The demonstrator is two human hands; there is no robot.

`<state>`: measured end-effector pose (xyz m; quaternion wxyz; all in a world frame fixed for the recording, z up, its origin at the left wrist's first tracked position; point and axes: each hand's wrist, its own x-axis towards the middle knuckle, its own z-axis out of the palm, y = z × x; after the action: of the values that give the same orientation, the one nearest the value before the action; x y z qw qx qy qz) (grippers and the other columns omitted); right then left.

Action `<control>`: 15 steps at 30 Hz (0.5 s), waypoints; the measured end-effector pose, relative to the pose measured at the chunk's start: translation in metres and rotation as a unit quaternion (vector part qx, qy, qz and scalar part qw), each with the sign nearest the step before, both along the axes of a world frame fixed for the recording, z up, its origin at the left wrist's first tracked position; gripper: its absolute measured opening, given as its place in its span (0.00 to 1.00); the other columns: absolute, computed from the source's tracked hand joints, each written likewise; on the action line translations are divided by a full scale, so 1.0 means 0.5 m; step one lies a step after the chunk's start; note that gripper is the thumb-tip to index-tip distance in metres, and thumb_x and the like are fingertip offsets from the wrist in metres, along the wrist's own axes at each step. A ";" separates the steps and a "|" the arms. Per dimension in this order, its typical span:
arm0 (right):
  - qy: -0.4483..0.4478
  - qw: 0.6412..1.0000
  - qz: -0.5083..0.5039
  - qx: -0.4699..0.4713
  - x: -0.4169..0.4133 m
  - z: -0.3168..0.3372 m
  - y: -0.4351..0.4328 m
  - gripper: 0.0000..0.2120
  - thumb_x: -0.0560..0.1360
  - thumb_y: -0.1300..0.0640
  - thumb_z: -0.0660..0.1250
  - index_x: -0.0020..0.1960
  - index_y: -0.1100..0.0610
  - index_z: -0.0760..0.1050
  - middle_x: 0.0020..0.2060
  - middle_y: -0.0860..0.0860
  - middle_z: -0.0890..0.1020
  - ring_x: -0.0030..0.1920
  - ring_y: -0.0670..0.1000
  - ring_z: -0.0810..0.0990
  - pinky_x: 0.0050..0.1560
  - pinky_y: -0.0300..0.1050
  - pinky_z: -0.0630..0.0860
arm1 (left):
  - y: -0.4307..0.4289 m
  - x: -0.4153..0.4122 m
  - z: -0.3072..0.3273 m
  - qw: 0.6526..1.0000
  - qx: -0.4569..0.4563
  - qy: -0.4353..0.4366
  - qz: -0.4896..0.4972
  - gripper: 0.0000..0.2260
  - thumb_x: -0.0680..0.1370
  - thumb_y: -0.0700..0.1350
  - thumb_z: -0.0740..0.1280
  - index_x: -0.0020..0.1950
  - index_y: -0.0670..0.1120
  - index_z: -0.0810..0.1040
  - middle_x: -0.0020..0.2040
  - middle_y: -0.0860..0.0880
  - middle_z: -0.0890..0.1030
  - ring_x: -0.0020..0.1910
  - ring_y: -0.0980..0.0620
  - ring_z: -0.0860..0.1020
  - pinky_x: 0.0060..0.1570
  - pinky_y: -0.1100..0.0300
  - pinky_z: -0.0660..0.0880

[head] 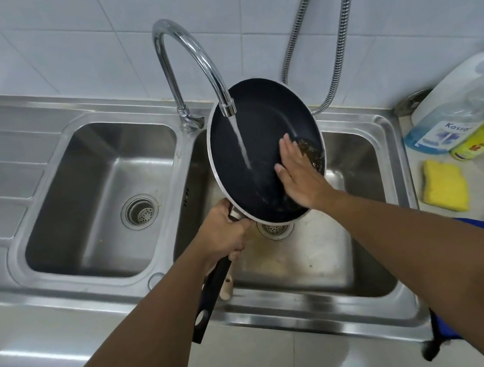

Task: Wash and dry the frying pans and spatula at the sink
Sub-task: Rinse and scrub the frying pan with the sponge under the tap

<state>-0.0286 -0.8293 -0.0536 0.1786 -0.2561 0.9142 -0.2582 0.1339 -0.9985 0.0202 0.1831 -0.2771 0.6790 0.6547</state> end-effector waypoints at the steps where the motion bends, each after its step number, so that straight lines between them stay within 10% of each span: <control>1: -0.008 0.999 -0.034 -0.012 -0.015 0.007 -0.015 0.30 0.87 0.46 0.46 0.83 0.55 0.38 0.82 0.51 0.39 0.81 0.51 0.38 0.81 0.57 0.44 | 0.003 0.004 -0.002 1.000 0.002 -0.002 -0.006 0.20 0.81 0.37 0.65 0.70 0.52 0.69 0.24 0.54 0.72 0.24 0.53 0.66 0.23 0.61 0.64; 5: -0.021 0.997 -0.062 -0.047 -0.046 0.044 -0.086 0.30 0.87 0.47 0.46 0.82 0.55 0.37 0.82 0.51 0.37 0.81 0.53 0.36 0.80 0.61 0.41 | 0.022 0.013 -0.007 1.000 0.005 0.003 0.001 0.17 0.80 0.36 0.64 0.67 0.50 0.72 0.26 0.53 0.72 0.23 0.53 0.65 0.23 0.60 0.64; 15: 0.120 0.943 0.308 -0.032 0.056 0.015 -0.045 0.32 0.85 0.61 0.55 0.83 0.53 0.43 0.83 0.47 0.43 0.82 0.50 0.39 0.81 0.53 0.40 | -0.006 0.011 -0.012 1.000 0.025 -0.012 0.011 0.17 0.80 0.36 0.66 0.68 0.46 0.71 0.26 0.52 0.72 0.22 0.54 0.65 0.22 0.62 0.64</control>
<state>-0.0007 -0.8518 -0.0462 0.1301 -0.5596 0.7968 -0.1875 0.1395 -1.0016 0.0141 0.1911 -0.2881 0.6568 0.6701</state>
